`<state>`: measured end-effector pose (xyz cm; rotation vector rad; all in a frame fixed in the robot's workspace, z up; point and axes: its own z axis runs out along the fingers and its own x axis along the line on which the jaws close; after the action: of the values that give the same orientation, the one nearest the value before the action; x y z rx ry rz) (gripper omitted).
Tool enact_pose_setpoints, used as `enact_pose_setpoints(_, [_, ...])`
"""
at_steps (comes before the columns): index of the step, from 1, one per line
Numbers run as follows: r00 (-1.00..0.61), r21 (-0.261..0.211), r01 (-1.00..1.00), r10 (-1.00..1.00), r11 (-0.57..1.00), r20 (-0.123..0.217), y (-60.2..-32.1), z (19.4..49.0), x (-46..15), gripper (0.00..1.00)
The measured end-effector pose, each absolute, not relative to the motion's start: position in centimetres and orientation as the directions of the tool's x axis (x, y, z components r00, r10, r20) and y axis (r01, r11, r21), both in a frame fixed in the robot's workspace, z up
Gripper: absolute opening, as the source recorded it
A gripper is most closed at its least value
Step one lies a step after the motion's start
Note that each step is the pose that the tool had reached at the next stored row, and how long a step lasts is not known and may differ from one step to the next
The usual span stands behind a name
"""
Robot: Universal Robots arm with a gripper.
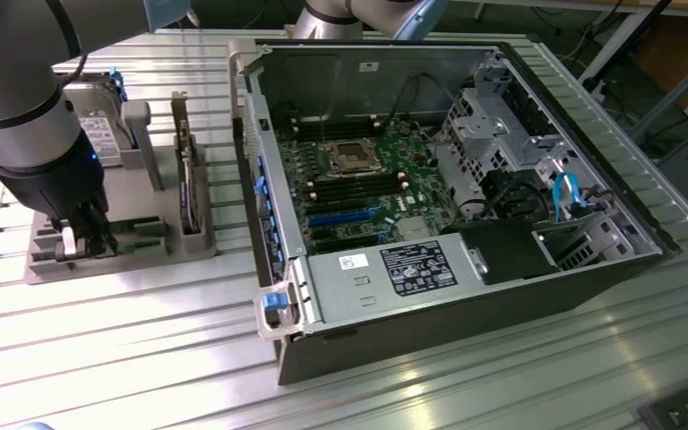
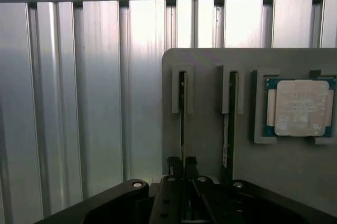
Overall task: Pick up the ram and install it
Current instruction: 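Pick up the ram and move it above insertion slot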
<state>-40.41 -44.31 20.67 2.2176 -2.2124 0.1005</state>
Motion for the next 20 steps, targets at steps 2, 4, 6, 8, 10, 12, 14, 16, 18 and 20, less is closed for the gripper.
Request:
enact_pose_setpoints(2, [0.001,-0.038,-0.999,-0.999,-0.003,0.048,-44.3,21.0,-40.4,0.14])
enact_pose_setpoints(4, [0.002,-0.035,-0.999,-0.999,-0.003,0.046,-44.3,21.2,-40.4,0.14])
enact_pose_setpoints(6, [0.002,-0.031,-1.0,-0.999,-0.003,0.042,-44.4,21.8,-40.4,0.14])
enact_pose_setpoints(8, [0.002,-0.028,-1.0,-0.999,-0.003,0.038,-44.4,22.1,-40.4,0.14])
enact_pose_setpoints(10, [0.002,-0.025,-1.0,-0.999,-0.003,0.033,-44.4,22.7,-40.4,0.14])
enact_pose_setpoints(12, [0.002,-0.022,-1.0,-1.0,-0.003,0.029,-44.4,23.2,-40.4,0.14])
enact_pose_setpoints(14, [0.002,-0.02,-1.0,-1.0,-0.003,0.026,-44.4,23.6,-40.4,0.14])
enact_pose_setpoints(16, [0.002,-0.017,-1.0,-1.0,-0.003,0.021,-44.5,24.4,-40.4,0.14])
enact_pose_setpoints(18, [0.002,-0.015,-1.0,-1.0,-0.002,0.017,-44.5,24.9,-40.4,0.14])
enact_pose_setpoints(20, [0.002,-0.014,-1.0,-1.0,-0.002,0.014,-44.5,25.3,-40.4,0.14])
